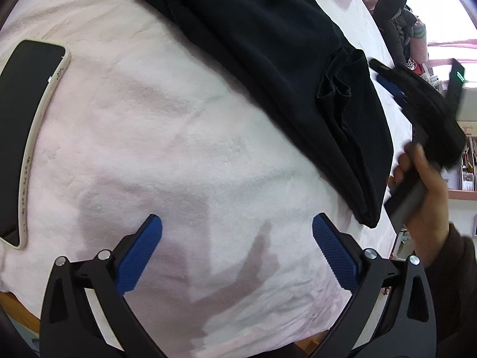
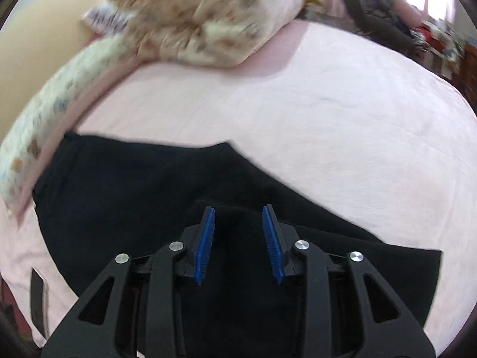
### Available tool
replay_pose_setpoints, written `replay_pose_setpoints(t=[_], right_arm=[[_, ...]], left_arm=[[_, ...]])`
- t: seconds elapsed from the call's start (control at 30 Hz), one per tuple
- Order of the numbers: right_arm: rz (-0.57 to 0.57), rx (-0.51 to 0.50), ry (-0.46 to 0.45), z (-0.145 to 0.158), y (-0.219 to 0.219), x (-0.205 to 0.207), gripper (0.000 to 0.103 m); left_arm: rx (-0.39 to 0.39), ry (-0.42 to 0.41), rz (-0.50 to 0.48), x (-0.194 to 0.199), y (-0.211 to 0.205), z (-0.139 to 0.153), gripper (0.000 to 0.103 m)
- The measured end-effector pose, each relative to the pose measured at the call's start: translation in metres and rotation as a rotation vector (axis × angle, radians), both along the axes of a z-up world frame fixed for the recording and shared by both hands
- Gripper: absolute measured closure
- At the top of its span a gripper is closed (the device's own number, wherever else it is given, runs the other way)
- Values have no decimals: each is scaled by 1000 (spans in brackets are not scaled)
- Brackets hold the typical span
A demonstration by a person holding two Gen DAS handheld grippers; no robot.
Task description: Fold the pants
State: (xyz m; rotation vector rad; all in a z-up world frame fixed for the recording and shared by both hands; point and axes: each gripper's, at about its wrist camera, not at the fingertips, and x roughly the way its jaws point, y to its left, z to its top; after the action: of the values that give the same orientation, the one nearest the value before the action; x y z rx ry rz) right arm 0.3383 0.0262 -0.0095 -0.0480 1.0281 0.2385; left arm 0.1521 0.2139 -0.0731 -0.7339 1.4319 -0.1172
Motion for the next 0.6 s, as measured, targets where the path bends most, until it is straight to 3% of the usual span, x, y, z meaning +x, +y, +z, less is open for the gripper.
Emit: replay_pose_setpoints(t=[0.07, 0.13, 0.23, 0.33, 0.4, 0.6], right_arm=[[49, -90, 71, -25, 23, 9, 65], [63, -147, 81, -39, 34, 14, 64], [60, -74, 93, -28, 21, 20, 64], [9, 74, -7, 9, -14, -3, 65], [0, 132, -6, 19, -26, -19, 65], [162, 58, 62, -5, 16, -65, 65]], left_arm=[[-9, 2, -2, -2, 3, 0, 2], [-14, 2, -4, -2, 5, 0, 2], [-21, -3, 0, 0, 10, 2, 2], [-23, -16, 20, 2, 17, 3, 2], [-25, -21, 37, 2, 24, 1, 2], [-40, -28, 57, 11, 37, -1, 2]])
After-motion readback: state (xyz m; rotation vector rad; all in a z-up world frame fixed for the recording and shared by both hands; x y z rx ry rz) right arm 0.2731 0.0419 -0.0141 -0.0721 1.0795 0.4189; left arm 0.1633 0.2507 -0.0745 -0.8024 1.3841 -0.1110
